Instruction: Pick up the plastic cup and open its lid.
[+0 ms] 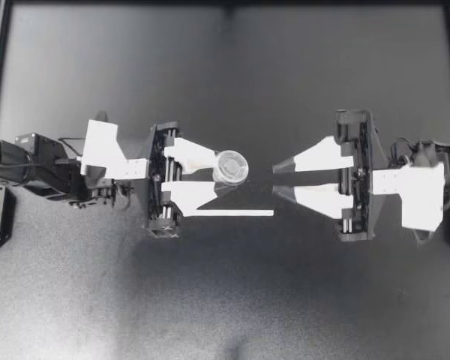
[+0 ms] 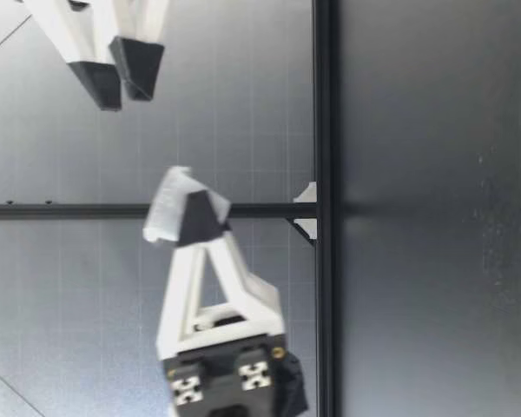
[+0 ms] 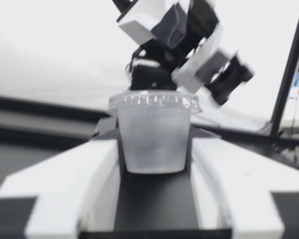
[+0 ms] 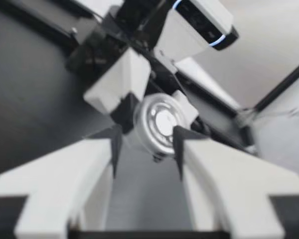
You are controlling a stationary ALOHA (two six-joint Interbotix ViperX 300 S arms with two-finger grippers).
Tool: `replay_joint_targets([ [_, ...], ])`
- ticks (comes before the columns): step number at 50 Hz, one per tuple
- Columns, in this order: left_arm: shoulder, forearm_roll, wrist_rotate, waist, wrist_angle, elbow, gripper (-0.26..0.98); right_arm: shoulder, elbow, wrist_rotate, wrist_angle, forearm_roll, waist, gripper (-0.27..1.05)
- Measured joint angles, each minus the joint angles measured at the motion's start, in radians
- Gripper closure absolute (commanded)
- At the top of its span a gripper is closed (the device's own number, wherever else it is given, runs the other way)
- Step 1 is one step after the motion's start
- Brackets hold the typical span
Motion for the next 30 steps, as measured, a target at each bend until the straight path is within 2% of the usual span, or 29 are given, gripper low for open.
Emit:
replay_joint_targets([
  [17,-0.008,0.015,-0.008,-0.002,-0.012,-0.034,0.48,0.046,-0.026,-0.491,-0.025,0.072,0.0,0.29],
  [24,-0.005,0.015,-0.008,-0.002,-0.015,-0.043,0.48,0.091,-0.037,-0.606,-0.064,0.129,0.002,0.29],
  [30,-0.002,0.015,-0.008,-0.002,-0.015,-0.043,0.48,0.11,-0.04,-0.63,-0.1,0.16,0.0,0.29],
])
